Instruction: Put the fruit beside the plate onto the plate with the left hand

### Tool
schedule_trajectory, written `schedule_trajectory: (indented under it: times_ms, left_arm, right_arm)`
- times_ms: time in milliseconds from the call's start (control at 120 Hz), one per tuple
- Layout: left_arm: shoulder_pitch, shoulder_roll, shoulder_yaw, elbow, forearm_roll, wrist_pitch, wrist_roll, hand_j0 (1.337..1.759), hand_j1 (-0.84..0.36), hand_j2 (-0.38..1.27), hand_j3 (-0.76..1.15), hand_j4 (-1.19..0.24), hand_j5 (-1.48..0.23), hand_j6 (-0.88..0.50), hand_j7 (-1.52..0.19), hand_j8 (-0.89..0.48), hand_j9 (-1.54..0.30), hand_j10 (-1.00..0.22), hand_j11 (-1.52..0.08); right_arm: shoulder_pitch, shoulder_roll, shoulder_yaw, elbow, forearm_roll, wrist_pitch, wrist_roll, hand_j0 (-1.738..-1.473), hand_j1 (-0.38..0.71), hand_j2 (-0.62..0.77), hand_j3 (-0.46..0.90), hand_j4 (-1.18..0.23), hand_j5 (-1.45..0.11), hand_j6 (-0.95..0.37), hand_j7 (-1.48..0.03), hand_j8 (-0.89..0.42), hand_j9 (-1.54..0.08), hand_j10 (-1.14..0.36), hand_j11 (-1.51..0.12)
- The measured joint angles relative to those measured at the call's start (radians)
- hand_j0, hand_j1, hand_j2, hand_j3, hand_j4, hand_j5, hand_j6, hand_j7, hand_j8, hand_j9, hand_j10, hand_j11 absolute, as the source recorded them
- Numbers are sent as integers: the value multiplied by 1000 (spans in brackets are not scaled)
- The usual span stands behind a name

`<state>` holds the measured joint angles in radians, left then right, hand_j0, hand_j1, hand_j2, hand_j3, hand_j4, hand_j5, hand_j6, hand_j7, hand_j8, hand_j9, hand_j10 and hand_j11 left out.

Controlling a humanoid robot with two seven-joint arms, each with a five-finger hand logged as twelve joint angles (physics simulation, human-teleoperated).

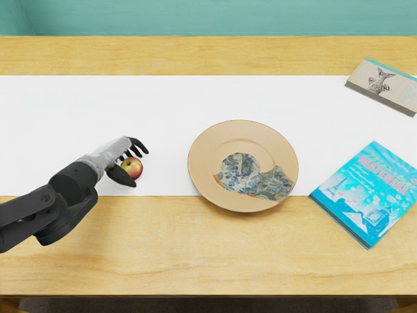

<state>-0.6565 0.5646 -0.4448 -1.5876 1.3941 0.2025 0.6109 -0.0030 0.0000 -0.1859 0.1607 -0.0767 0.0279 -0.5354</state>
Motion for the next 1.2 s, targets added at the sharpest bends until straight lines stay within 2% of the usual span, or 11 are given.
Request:
schedule_trajectory:
  times_ms: [250,492,583,842,942,1200]
  left_arm:
    - [0,0,-1,2,-3,0,0,1658,-255,113,0,-513,-669,-514,-668,-508,-668,-513,-668]
    - [-2,3,-1,3,-6,-2,1,1654,-278,219,0,-659,-834,-517,-849,-465,-856,-644,-854]
    - [-3,9,-3,2,-14,-3,1,1652,-273,293,0,-708,-906,-534,-916,-497,-927,-669,-926]
    - [-11,34,-11,-22,-57,-7,1,1645,-387,433,0,-781,-1139,-385,-1105,-340,-1097,-543,-1109]
    - [-48,67,-17,-65,-95,-7,2,1642,-403,455,0,-791,-1188,-357,-1150,-318,-1126,-515,-1141]
    - [-150,43,-27,-126,-167,-16,1,1641,-398,489,0,-809,-1235,-354,-1185,-324,-1176,-527,-1176]
  right_arm:
    - [1,0,0,0,0,0,0,-1658,-349,0,0,0,0,0,0,0,0,0,0]
    - [4,0,0,-1,1,0,0,-1658,-349,0,0,0,0,0,0,0,0,0,0]
    - [4,0,0,-1,1,0,0,-1658,-349,0,0,0,0,0,0,0,0,0,0]
    - [5,0,0,-1,2,0,0,-1658,-349,0,0,0,0,0,0,0,0,0,0]
    - [5,0,0,-1,2,0,0,-1658,-349,0,0,0,0,0,0,0,0,0,0]
    - [10,0,0,0,2,0,0,-1658,-349,0,0,0,0,0,0,0,0,0,0]
